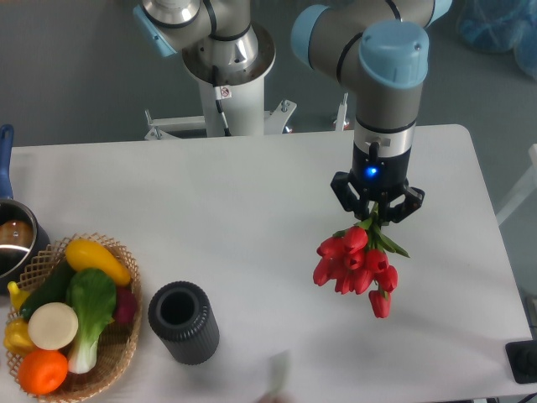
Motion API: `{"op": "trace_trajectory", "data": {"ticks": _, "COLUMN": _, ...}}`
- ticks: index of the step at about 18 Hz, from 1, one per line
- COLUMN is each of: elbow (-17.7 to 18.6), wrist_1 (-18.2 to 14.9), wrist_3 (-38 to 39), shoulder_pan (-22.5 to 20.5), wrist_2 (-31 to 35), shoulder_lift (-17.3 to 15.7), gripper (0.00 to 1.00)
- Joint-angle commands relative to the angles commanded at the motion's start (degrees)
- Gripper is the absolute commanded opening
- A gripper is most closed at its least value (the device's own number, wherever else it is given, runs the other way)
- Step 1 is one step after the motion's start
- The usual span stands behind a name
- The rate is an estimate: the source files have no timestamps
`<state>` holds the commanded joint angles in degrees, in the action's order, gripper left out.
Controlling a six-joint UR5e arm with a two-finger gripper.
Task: Insert the flowers into the vase
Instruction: 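Carry the red tulips toward the dark grey vase and tilt stems down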
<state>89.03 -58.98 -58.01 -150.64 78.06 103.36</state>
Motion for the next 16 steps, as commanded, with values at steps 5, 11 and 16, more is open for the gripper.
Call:
{"op": "trace_trajectory", "data": {"ticks": 5, "elbow": 0.7, "wrist_1": 6.2, "wrist_3": 6.7, "shoulder_pan": -0.4, "wrist_2": -11.1, "shoulder_lift": -1.8, "gripper": 0.04}}
{"op": "trace_trajectory", "data": {"ticks": 11, "elbow": -0.1, "wrist_1": 10.9, "wrist_3": 11.8, "shoulder_pan": -1.1, "wrist_2": -27.9, "shoulder_lift": -1.7, "gripper": 0.03}}
{"op": "trace_trajectory", "data": {"ticks": 16, "elbow": -0.6, "wrist_1": 13.2, "wrist_3": 12.4, "shoulder_pan": -1.0, "wrist_2": -37.7, "shoulder_lift": -1.3, "gripper": 0.04}}
